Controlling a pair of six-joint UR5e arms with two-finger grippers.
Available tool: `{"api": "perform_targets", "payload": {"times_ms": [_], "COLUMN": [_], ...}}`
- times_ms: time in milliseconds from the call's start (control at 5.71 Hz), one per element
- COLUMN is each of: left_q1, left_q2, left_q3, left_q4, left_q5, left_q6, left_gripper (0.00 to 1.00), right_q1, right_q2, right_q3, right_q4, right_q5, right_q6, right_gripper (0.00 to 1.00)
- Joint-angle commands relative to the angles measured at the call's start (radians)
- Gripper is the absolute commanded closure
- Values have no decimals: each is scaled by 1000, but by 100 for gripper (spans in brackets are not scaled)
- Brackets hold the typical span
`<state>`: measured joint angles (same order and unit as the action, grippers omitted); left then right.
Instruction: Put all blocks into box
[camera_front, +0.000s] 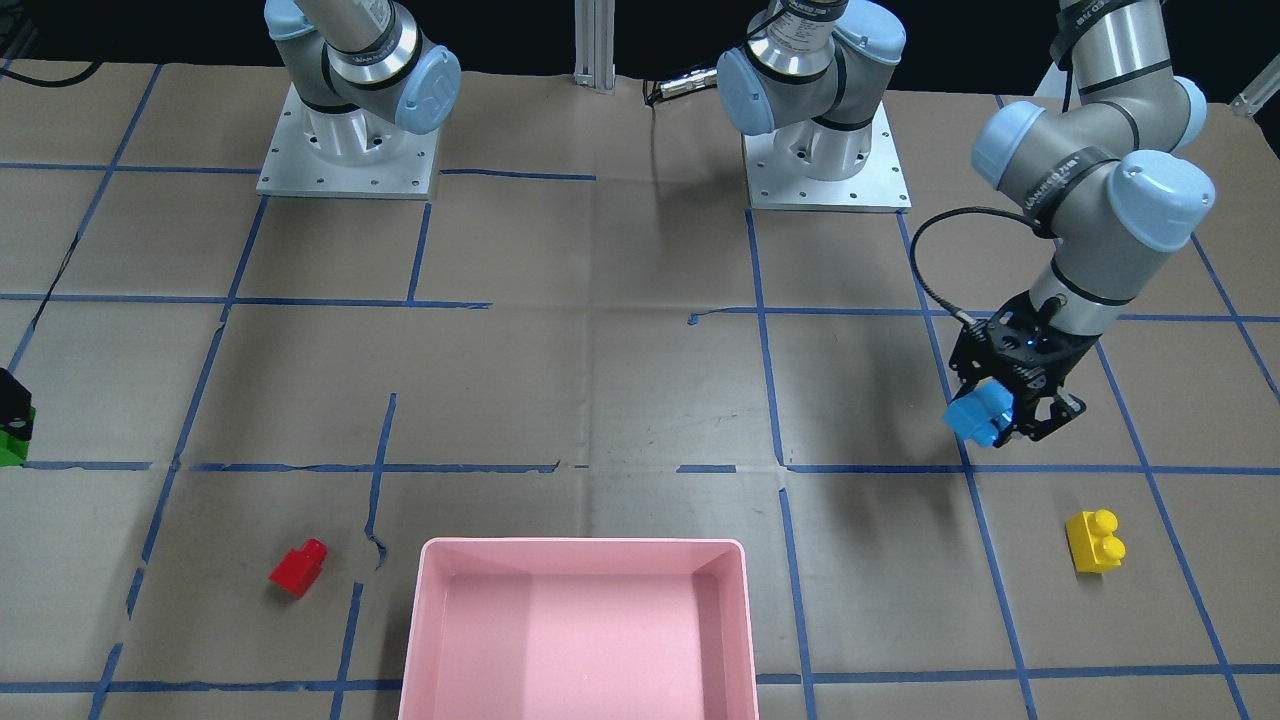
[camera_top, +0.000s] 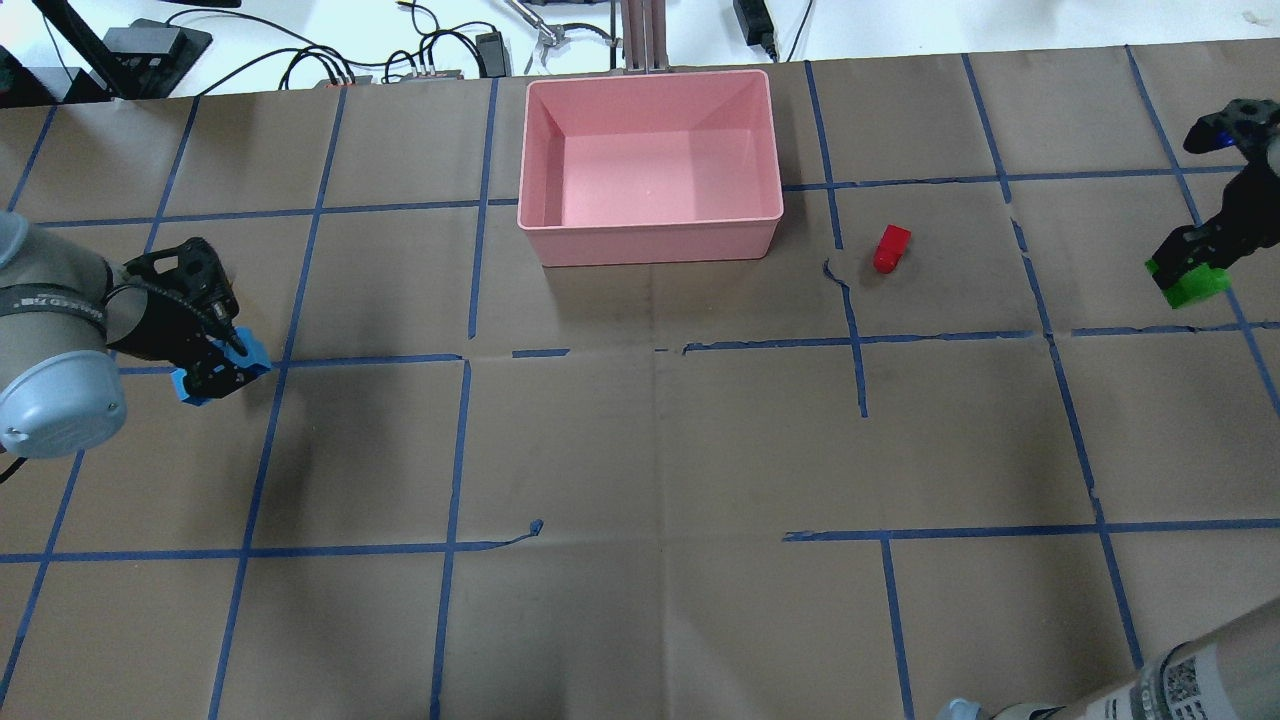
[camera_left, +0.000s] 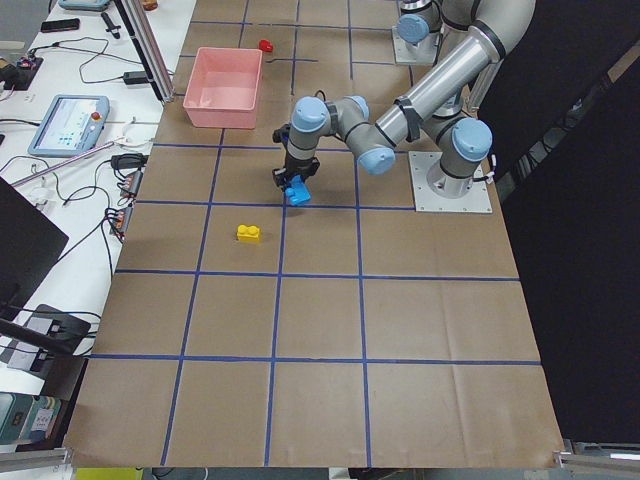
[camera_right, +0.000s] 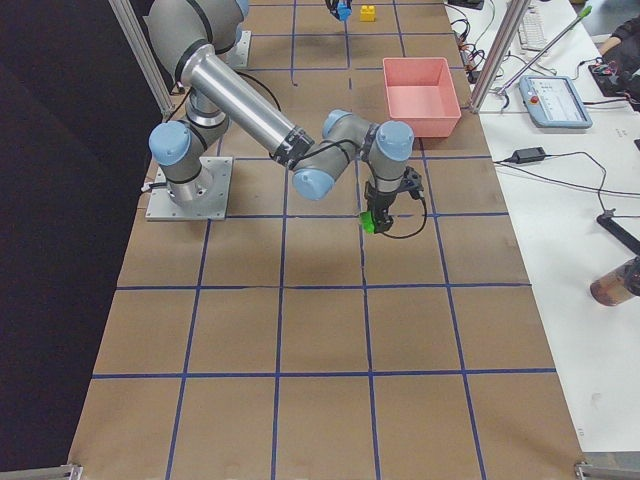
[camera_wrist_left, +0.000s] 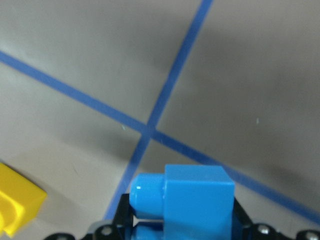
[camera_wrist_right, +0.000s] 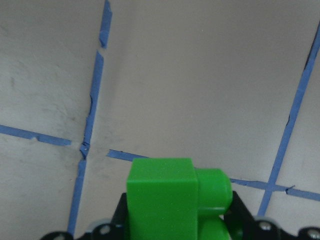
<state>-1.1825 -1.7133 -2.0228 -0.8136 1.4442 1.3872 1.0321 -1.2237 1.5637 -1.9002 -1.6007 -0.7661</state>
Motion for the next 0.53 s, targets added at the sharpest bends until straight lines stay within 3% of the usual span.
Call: {"api": "perform_targets", "payload": {"times_ms": [0,175,350], "left_q1": [-185,-295,-413], "left_q2": [-47,-119,-205], "left_q3": [239,360,475], "left_q4": [-210,-251,-272], "left_q5": [-1,10,98], "left_q6": [-336,-487,-607], "left_gripper": [100,100,99], "right_q1": [83,154,233], "right_q2": [-2,-3,-31], "right_q3": [-247,-295,-300], "right_q4": [331,408,441], "right_q5": [1,-1,-1], "right_q6": [147,265,401], "right_gripper": [73,73,73]}}
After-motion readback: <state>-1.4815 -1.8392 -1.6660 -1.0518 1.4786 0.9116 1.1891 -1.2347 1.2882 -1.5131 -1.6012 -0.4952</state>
